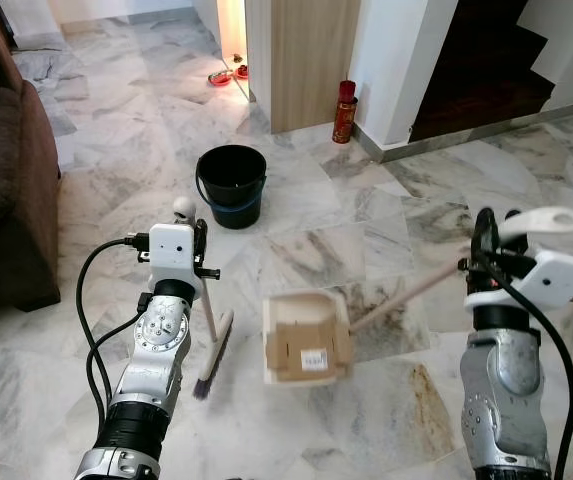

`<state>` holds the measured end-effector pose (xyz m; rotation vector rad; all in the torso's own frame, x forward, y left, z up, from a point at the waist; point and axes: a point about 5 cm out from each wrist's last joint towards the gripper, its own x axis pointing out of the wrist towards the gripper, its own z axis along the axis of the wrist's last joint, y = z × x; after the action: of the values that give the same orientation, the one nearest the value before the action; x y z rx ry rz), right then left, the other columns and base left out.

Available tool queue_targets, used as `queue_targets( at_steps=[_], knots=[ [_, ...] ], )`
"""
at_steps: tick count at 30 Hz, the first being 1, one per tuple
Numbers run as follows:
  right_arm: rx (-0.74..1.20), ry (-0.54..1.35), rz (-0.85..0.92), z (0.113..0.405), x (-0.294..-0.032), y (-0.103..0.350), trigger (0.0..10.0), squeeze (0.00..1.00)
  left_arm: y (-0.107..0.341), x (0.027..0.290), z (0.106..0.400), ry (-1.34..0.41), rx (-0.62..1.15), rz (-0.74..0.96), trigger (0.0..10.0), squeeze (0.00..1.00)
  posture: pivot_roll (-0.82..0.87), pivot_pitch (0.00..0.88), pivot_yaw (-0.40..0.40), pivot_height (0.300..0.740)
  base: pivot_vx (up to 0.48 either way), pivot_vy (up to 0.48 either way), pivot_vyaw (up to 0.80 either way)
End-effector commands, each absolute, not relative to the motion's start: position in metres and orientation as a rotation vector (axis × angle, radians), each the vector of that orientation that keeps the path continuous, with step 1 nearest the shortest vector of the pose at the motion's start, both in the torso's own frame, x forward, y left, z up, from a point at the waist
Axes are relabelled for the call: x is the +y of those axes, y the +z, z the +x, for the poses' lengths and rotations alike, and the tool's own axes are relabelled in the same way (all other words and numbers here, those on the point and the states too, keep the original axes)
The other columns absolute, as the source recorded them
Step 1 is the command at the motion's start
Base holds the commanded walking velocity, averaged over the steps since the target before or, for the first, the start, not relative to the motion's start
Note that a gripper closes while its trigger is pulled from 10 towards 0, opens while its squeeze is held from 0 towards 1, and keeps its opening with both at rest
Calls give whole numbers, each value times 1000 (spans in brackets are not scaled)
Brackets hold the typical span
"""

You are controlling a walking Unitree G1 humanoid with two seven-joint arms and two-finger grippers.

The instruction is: Sweep floor

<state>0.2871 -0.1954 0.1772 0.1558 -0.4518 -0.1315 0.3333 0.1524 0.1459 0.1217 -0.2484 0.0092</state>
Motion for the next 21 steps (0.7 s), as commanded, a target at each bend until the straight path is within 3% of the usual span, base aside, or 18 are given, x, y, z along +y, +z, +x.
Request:
queue_targets(
  at_steps=[1,16,21],
  knots=[
    [-536,-89,176,286,-188,198,10000,0,160,153,333,20,-326,133,10000,0,102,92,0,740,0,0,0],
    [-502,-59,179,286,-186,195,10000,0,159,152,332,37,-322,144,10000,0,105,84,-2,740,0,0,195],
    [-492,-31,145,285,-181,196,10000,0,160,154,333,46,-320,150,10000,0,107,94,-2,740,254,0,0]
  ],
)
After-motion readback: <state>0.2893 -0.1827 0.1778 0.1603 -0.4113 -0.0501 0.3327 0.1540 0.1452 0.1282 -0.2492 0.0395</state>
